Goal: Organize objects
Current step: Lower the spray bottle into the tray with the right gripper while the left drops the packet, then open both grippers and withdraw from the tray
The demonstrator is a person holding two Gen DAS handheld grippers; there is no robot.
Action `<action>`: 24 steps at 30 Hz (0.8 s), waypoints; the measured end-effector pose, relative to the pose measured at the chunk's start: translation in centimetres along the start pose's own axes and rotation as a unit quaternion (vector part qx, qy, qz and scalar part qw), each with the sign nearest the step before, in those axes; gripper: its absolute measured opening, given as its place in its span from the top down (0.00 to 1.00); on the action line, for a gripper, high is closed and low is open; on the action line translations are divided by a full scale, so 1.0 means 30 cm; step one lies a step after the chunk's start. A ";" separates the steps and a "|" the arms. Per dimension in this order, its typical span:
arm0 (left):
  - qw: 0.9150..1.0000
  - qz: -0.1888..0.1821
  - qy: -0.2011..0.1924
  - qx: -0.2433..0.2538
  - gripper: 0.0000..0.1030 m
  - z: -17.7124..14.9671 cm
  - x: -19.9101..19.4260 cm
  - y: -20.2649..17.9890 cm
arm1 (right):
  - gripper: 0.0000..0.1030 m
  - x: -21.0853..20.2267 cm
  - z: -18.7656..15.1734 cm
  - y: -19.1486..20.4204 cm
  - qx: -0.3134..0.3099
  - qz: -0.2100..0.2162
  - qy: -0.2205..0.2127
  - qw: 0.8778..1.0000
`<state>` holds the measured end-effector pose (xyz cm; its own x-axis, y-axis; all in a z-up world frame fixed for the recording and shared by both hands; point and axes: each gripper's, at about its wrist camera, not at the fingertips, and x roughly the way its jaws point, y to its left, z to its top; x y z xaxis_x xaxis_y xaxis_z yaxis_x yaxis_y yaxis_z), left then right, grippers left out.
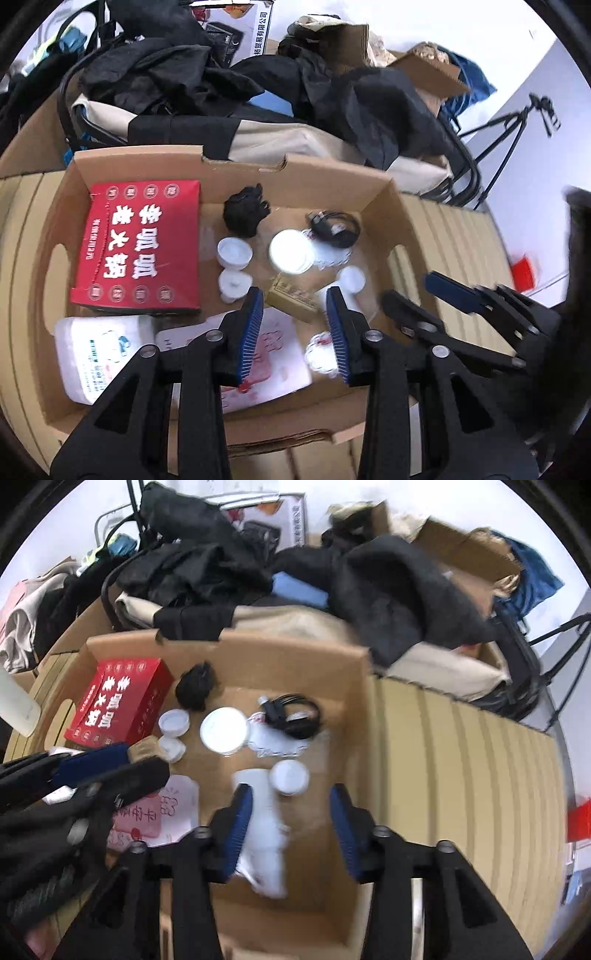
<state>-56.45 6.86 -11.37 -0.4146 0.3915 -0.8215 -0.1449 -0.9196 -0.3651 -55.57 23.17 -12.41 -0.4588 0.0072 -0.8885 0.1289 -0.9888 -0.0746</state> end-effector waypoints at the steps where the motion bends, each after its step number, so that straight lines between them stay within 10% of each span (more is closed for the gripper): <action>1: 1.000 -0.001 0.004 -0.003 0.63 0.006 -0.003 -0.002 | 0.50 -0.023 0.003 -0.009 0.003 0.004 -0.004 1.000; 16: 0.994 0.097 -0.053 0.003 0.04 0.020 -0.562 0.103 | 0.35 -0.414 -0.028 -0.106 0.042 0.067 -0.041 0.996; 24: 0.983 0.176 -0.051 0.018 0.04 -0.157 -0.741 0.165 | 0.23 -0.608 -0.145 -0.079 0.021 0.059 -0.039 0.997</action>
<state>-43.72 -6.25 3.02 -0.5328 0.0445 -0.8450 -0.0072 -0.9988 -0.0481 -43.69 26.02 2.00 -0.5095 -0.1193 -0.8522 0.1499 -0.9875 0.0486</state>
